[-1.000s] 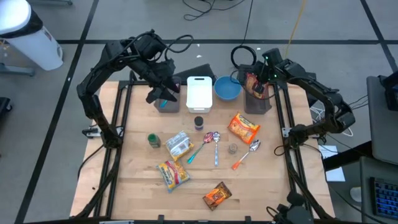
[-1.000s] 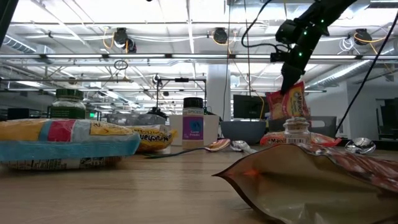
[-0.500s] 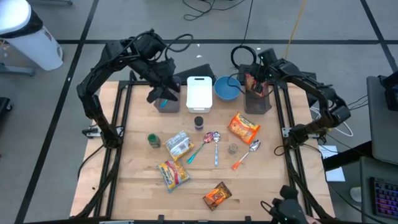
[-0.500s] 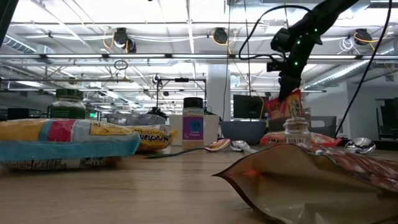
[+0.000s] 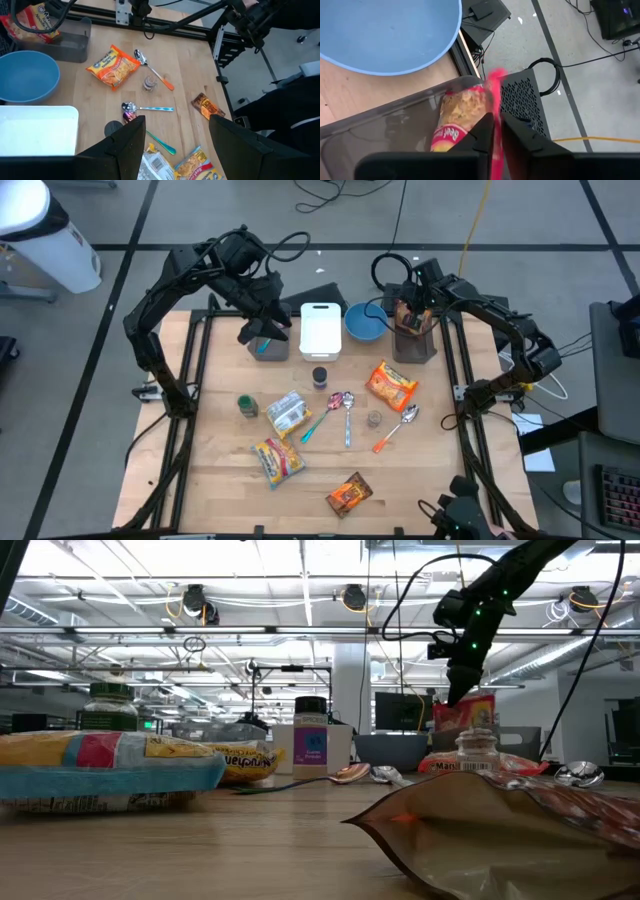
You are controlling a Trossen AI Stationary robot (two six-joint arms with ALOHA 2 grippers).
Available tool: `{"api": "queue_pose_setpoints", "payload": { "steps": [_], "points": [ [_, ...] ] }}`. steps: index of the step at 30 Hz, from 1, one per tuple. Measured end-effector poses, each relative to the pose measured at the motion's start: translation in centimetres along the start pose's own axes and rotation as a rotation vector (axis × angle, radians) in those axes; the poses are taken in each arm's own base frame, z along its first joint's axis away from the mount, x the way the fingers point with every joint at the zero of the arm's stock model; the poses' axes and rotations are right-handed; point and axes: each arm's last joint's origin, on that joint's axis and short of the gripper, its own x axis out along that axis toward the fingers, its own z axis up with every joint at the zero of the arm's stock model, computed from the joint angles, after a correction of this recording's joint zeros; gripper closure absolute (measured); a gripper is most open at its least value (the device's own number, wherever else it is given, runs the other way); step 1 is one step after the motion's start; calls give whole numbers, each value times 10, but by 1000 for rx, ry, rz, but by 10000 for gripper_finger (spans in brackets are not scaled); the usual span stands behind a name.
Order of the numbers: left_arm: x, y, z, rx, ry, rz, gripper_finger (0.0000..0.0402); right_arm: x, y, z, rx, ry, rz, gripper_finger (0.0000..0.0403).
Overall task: Pick & Place Food Item
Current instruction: Put the red noodle pack into the right black bin, then put the black seasoning bottle into the white bin
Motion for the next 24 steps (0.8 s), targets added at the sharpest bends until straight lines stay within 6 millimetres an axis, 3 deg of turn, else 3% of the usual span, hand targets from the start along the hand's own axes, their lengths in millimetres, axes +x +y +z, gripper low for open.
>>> {"api": "queue_pose_setpoints", "payload": {
  "steps": [13,18,24],
  "points": [
    [0,0,0,-2,-1,1,172,-3,-6,2,96,-35,-56,297],
    [0,2,-1,-4,18,73,172,-19,-11,13,286,-191,-94,288],
    [-6,10,-4,-27,21,101,172,-50,-10,30,491,-491,65,287]
  ]
}}
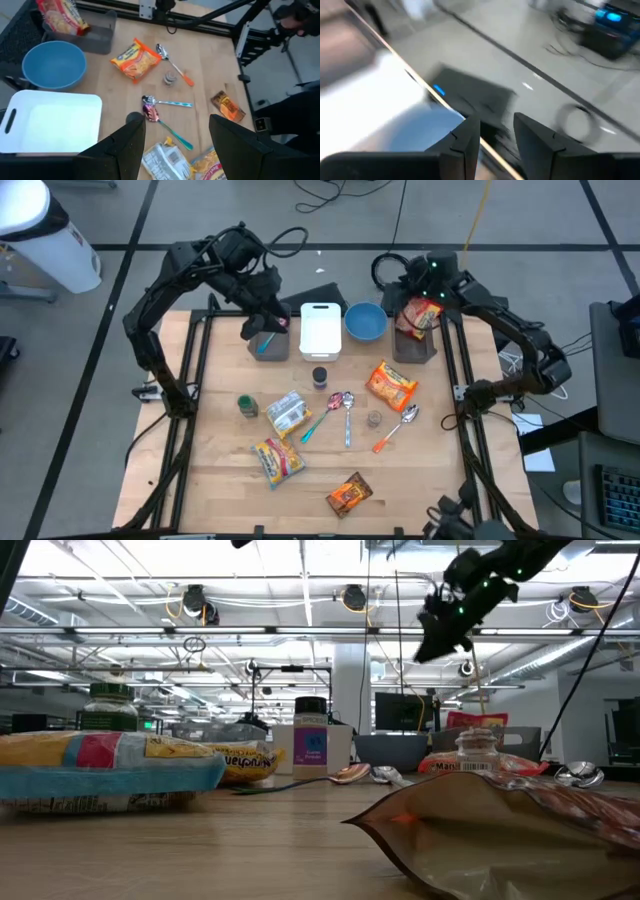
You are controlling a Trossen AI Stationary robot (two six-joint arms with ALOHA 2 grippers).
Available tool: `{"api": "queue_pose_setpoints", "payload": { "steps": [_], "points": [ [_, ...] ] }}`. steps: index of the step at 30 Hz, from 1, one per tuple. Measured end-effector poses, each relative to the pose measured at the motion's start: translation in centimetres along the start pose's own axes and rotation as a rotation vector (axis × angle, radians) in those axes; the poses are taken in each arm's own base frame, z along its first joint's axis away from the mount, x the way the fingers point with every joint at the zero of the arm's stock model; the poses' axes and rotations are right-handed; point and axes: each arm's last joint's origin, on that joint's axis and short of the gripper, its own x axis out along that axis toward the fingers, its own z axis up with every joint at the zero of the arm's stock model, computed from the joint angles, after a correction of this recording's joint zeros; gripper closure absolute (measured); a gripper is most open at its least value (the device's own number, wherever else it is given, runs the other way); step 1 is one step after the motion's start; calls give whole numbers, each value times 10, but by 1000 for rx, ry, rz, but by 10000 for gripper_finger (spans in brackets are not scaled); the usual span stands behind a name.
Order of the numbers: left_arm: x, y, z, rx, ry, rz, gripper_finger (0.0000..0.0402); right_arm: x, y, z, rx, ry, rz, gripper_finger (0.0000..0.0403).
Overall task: Pick & Place Food Item
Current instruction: Put the black seasoning bottle into the white bin
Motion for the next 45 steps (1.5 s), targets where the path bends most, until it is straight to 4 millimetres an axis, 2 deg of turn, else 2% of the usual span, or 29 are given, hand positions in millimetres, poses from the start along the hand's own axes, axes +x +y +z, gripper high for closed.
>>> {"api": "queue_pose_setpoints", "payload": {
  "steps": [5,9,15,20,25,30,37,41,45],
  "points": [
    [-8,9,-6,-24,10,-29,172,-11,18,19,147,-157,214,287],
    [-12,15,-9,-23,2,-44,172,-11,38,24,196,-178,320,287],
    [-12,26,-21,-82,29,-45,172,-13,73,32,186,-223,451,287],
    [-13,20,-40,-98,-39,-41,172,-19,95,42,188,-318,544,287],
    [-10,7,-70,-149,-137,7,172,-23,110,45,176,-348,596,287],
    [-9,-13,-113,-227,-184,108,172,-26,121,45,164,-355,633,287],
    [-8,-40,-167,-309,-372,145,172,-28,137,45,164,-362,655,287],
    [0,-47,-192,-358,-461,121,172,-25,148,42,209,-330,658,287],
    [17,-46,-213,-383,-493,82,172,-16,168,37,215,-309,716,286]
  ]
}}
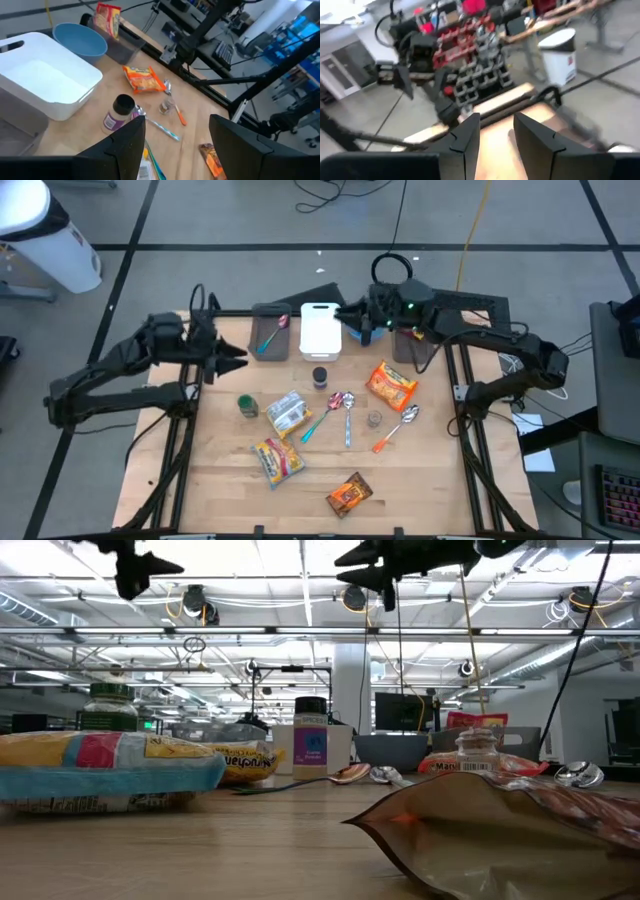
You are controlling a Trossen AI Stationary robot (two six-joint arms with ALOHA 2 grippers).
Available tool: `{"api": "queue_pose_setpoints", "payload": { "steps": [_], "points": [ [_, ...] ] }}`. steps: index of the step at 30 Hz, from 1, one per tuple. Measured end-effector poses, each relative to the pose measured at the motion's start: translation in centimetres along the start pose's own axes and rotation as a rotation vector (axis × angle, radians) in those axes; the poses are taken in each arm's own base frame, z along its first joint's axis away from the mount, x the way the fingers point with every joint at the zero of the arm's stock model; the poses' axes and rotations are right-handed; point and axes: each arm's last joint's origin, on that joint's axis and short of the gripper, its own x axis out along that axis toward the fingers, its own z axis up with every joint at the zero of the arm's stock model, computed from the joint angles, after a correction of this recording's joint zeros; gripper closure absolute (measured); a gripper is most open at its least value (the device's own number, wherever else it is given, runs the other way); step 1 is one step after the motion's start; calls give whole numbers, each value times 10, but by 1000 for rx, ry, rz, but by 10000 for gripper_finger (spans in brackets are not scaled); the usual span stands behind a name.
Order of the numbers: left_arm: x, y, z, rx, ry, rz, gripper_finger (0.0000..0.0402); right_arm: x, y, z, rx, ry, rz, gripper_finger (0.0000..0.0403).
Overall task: Pick & Place Food Item
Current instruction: Put the black seasoning bottle into the white bin
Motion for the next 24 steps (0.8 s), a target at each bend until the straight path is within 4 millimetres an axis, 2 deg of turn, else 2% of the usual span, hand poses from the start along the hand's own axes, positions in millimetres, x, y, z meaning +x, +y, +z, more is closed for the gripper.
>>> {"api": "queue_pose_setpoints", "payload": {
  "steps": [5,10,14,19,24],
  "points": [
    [26,18,-21,-85,-16,-30,172,25,14,-15,42,-29,95,286],
    [46,22,-26,-119,-5,-213,172,49,29,-38,102,-1,171,286],
    [46,18,-28,-108,18,-217,172,59,47,-56,131,62,219,286],
    [36,16,-38,-116,80,-178,172,66,70,-76,136,117,256,285],
    [26,12,-46,-118,109,-147,172,74,81,-90,188,137,265,252]
  ]
}}
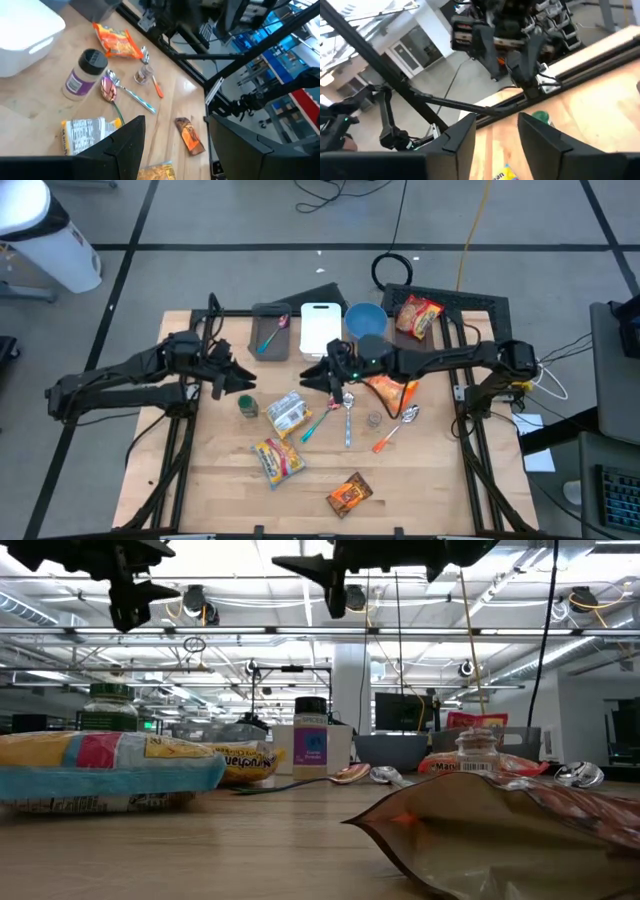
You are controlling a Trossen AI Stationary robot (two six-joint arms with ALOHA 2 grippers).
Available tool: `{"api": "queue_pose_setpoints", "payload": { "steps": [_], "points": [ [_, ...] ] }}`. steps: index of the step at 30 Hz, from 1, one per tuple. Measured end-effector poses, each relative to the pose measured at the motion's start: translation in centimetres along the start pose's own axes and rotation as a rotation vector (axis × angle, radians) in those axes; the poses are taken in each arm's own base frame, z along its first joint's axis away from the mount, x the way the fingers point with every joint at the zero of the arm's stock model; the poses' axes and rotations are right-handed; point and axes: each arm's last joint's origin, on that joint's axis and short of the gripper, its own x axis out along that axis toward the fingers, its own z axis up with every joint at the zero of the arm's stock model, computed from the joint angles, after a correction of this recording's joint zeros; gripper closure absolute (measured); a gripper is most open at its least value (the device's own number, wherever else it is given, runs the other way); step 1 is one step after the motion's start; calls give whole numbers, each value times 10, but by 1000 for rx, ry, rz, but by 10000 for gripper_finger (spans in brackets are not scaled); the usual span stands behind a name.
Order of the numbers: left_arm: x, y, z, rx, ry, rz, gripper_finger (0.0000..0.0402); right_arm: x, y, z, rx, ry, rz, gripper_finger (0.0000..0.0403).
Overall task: Pick & Place Food Item
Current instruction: Put the black seasoning bottle into the white bin
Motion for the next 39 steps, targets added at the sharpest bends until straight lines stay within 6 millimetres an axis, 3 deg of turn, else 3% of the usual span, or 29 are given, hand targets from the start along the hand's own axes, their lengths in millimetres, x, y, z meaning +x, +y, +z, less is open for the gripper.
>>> {"api": "queue_pose_setpoints", "payload": {
  "steps": [7,12,21,26,32,39],
  "points": [
    [-6,-5,-3,6,-29,12,172,5,-3,-5,62,12,-1,157],
    [-7,-6,-6,-3,-20,22,172,2,-5,-9,-81,67,-38,115],
    [-5,-6,-7,-11,-13,29,172,-9,-8,-31,-400,279,-338,120],
    [-5,-6,-5,-14,-42,49,172,-11,-13,-36,-506,262,-492,123],
    [-5,-6,-5,-29,-52,58,172,-25,-39,-66,-407,184,-518,124],
    [-5,-5,-4,-62,-67,74,172,-43,-55,-95,-323,49,-568,124]
  ]
}}
